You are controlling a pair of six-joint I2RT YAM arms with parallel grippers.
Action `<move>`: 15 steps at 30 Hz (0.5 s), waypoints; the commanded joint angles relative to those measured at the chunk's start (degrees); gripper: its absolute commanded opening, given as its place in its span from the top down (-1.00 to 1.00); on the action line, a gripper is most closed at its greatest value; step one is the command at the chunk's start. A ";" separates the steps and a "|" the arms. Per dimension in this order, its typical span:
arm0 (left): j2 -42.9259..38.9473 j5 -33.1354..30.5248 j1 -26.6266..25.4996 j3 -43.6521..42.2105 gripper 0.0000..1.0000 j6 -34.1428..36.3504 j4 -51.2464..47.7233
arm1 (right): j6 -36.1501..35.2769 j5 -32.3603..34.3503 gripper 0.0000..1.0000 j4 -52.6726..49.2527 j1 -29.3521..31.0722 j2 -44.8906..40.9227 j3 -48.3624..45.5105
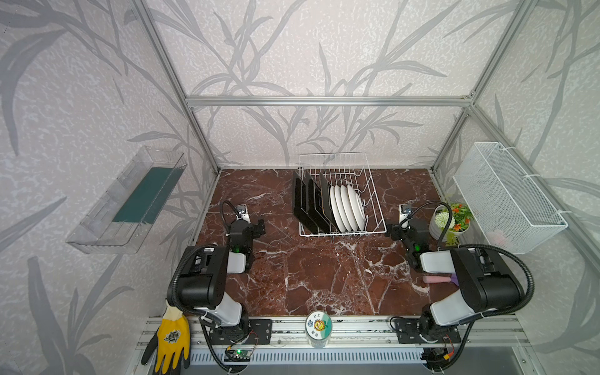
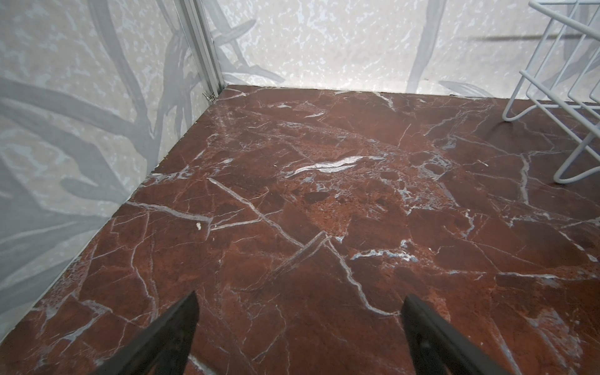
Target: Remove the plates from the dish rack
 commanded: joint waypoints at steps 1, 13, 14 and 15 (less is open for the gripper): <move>-0.37 0.08 0.29 1.19 -0.98 -0.46 0.34 | -0.08 -0.02 -0.98 0.53 -0.03 -0.95 0.92; -9.95 -2.40 0.28 6.13 -0.96 -1.18 -16.39 | 0.76 2.24 -0.98 -5.76 -0.03 -8.13 1.65; -11.31 -2.52 0.26 7.07 -0.96 -1.25 -19.11 | 0.84 2.51 -0.98 -8.75 -0.02 -9.58 1.98; -13.03 -2.53 0.24 7.60 -0.96 -1.10 -20.11 | 0.91 2.75 -0.98 -10.65 -0.03 -11.30 2.34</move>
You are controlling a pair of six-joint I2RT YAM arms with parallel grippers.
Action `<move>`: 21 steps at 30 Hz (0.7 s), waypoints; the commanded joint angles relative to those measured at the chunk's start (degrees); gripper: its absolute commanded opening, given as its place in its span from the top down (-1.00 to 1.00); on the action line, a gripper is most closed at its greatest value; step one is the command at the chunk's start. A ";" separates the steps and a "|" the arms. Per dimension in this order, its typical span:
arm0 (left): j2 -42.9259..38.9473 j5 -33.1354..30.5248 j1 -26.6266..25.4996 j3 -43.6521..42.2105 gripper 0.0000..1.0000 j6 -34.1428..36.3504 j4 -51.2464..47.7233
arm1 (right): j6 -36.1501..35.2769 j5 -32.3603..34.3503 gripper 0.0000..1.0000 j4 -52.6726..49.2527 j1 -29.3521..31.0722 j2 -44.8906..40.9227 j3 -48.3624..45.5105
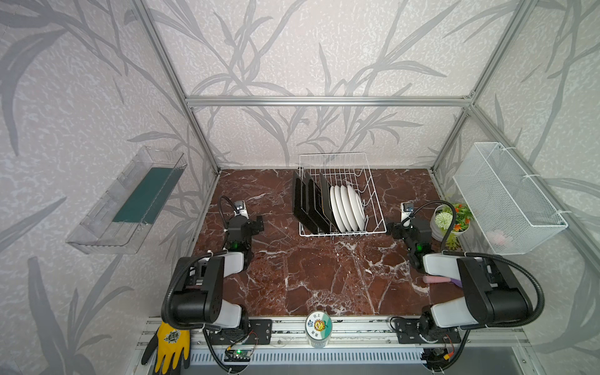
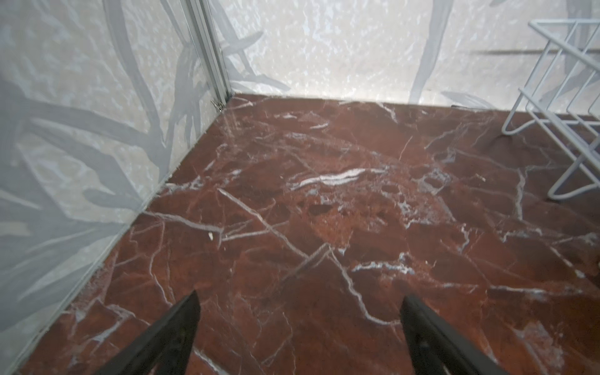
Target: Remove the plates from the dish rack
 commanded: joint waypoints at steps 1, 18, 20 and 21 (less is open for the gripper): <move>-5.90 -1.16 0.20 2.65 -0.96 -0.44 -6.20 | 0.83 2.06 -0.98 -7.13 -0.03 -5.38 2.44; -18.80 14.73 0.05 34.50 -0.97 -2.12 -54.02 | 6.64 -8.63 -0.98 -45.93 -0.03 -30.93 16.57; -17.30 16.38 0.04 40.54 -0.97 -3.58 -62.39 | 5.77 -10.83 -0.98 -50.54 -0.02 -31.97 19.12; -16.75 17.50 -0.06 42.53 -0.96 -4.26 -65.24 | 5.65 -11.68 -0.98 -52.39 -0.03 -32.18 20.27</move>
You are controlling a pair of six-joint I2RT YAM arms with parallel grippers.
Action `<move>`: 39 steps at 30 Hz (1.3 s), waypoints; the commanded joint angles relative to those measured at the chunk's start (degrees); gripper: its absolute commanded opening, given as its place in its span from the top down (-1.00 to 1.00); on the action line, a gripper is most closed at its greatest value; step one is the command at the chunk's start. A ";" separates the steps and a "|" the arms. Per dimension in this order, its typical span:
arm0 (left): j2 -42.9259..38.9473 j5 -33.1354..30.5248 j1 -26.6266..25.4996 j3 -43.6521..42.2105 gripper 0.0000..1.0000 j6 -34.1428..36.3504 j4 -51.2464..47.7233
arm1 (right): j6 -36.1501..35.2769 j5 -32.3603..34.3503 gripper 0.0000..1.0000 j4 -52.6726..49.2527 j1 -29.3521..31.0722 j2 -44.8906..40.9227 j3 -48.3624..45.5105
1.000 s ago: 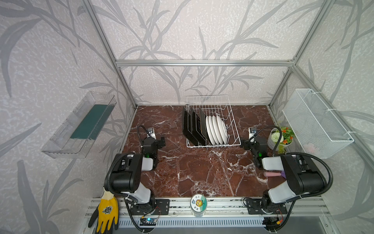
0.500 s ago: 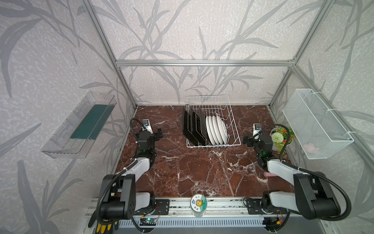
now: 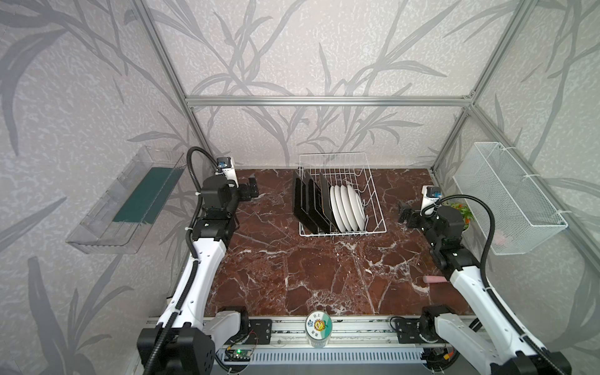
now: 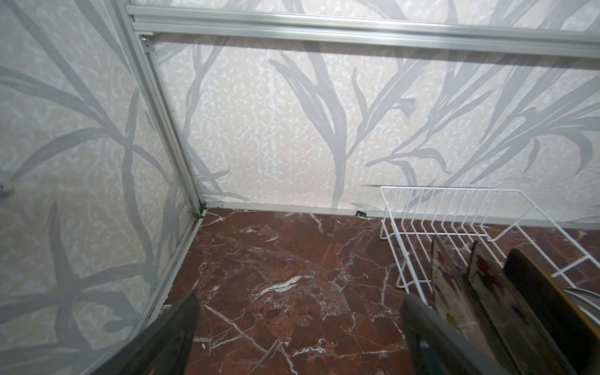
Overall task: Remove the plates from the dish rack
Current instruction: 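Move the left gripper to the black plates while the right gripper approaches the rack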
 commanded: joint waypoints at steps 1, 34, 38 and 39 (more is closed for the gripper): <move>1.18 5.86 -0.08 6.77 -0.96 -3.61 -18.73 | -1.11 -5.75 -0.98 -11.83 -0.03 -1.17 4.54; 15.98 7.80 -14.95 17.96 -0.81 -17.76 -32.12 | -5.50 -7.16 -0.98 -35.58 13.74 7.48 26.90; 19.83 10.87 -15.21 20.13 -0.77 -17.89 -31.42 | -5.00 -4.61 -0.98 -37.63 14.82 8.05 27.24; 20.70 12.06 -15.33 20.41 -0.70 -17.34 -31.00 | -4.95 -4.18 -0.98 -37.81 15.04 8.22 27.19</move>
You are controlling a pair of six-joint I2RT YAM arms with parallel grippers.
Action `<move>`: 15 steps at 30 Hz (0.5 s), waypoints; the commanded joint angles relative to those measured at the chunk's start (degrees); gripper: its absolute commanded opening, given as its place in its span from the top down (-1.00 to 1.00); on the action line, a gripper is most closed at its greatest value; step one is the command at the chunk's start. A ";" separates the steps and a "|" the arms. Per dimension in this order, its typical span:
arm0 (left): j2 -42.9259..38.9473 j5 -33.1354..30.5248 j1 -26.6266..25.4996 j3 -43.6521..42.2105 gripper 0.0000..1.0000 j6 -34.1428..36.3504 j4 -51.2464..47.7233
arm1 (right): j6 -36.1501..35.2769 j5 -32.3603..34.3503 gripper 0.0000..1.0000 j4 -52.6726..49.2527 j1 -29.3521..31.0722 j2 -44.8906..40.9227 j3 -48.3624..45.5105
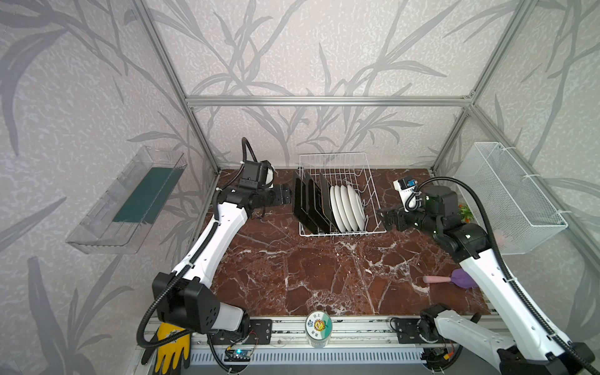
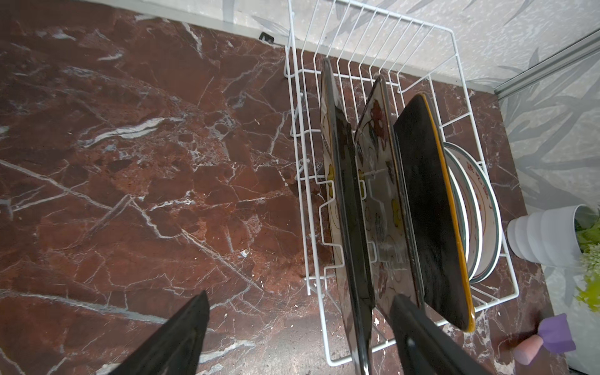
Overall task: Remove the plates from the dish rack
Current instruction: 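Move the left gripper to the black plates while the right gripper approaches the rack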
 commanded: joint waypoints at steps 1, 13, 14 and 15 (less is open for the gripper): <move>2.55 4.21 -0.52 2.67 -0.62 -0.75 0.76 | -0.08 2.91 -0.98 -2.52 0.86 0.51 1.38; 9.59 4.95 -2.09 4.98 -0.39 -0.15 0.38 | 0.55 4.14 -0.98 -0.24 2.05 1.89 -0.37; 10.12 4.47 -2.19 5.11 -0.39 -0.04 0.32 | 0.55 4.21 -0.98 -0.33 2.18 2.21 -0.28; 10.48 4.10 -2.36 5.19 -0.38 0.07 0.33 | 0.41 4.31 -0.98 -0.32 2.31 2.47 -0.08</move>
